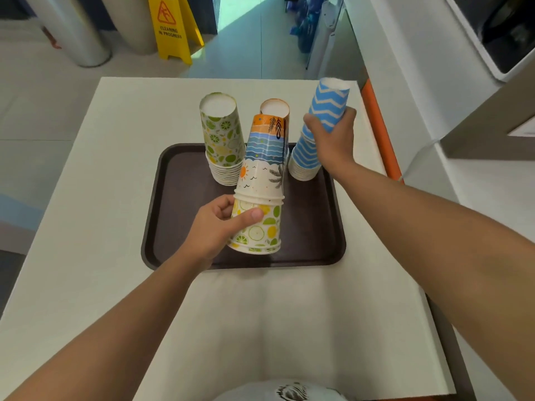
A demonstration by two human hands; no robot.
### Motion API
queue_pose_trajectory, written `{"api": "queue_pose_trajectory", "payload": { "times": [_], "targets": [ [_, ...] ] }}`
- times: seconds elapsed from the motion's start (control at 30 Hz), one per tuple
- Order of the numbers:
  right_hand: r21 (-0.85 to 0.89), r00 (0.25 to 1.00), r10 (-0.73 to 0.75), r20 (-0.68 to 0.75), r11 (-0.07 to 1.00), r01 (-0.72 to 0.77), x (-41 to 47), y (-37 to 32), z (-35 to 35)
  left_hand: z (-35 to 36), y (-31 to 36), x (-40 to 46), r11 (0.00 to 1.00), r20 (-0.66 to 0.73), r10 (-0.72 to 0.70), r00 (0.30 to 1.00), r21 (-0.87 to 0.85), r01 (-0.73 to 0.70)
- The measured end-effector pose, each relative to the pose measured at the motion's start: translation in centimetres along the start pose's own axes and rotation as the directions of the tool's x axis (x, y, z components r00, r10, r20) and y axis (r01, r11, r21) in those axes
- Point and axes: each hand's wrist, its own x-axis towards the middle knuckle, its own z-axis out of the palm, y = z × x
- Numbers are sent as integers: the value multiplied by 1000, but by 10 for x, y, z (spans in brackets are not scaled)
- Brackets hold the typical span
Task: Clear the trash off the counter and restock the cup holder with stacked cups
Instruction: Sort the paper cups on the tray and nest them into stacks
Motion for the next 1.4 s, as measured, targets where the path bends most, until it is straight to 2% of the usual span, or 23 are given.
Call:
{"api": "queue_pose_trajectory", "payload": {
  "times": [0.17, 0.37, 0.43, 0.5, 0.6, 0.67, 0.8, 0.87, 0.97, 1.13, 1.4],
  "targets": [
    [-114, 991, 44, 125, 993, -30, -11, 43, 3, 4, -2, 1, 1000, 1, -18, 1000, -3, 18],
    [-212, 958, 136, 252, 974, -82, -8, 42, -3, 6, -4, 5, 1000, -8, -25, 1000, 13, 25],
    [-156, 956, 192, 220, 975, -160, -11, 33, -5, 7, -4, 4, 999, -3, -36, 999, 15, 36],
    [-56, 966, 234, 107, 972, -229, -21, 18, -8, 8, -3, 3, 999, 7, -47, 999, 18, 47],
    [77, 976, 219, -19, 973, -217, -43, -8, -15, 7, -2, 2, 998, 20, -54, 998, 28, 53],
    [142, 978, 204, 30, 968, -207, -64, -26, -16, 7, 0, 1, 998, 22, -57, 998, 15, 56],
    [214, 933, 193, 303, 941, -264, -107, -45, -4, 9, 3, -4, 998, 39, -58, 998, 0, 58],
    [218, 903, 194, 383, 931, -293, -122, -44, 5, 8, 3, -7, 999, 50, -54, 997, -3, 54],
    [156, 898, 209, 387, 945, -287, -130, -44, 10, 4, 1, -13, 998, 58, -55, 997, 4, 55],
    [103, 845, 228, 483, 944, -314, -132, -41, 14, -3, -3, -20, 999, 48, -54, 997, 7, 54],
    [176, 871, 230, 435, 927, -332, -120, -54, 22, -11, 1, -22, 998, 47, -65, 997, 19, 64]
  ]
}}
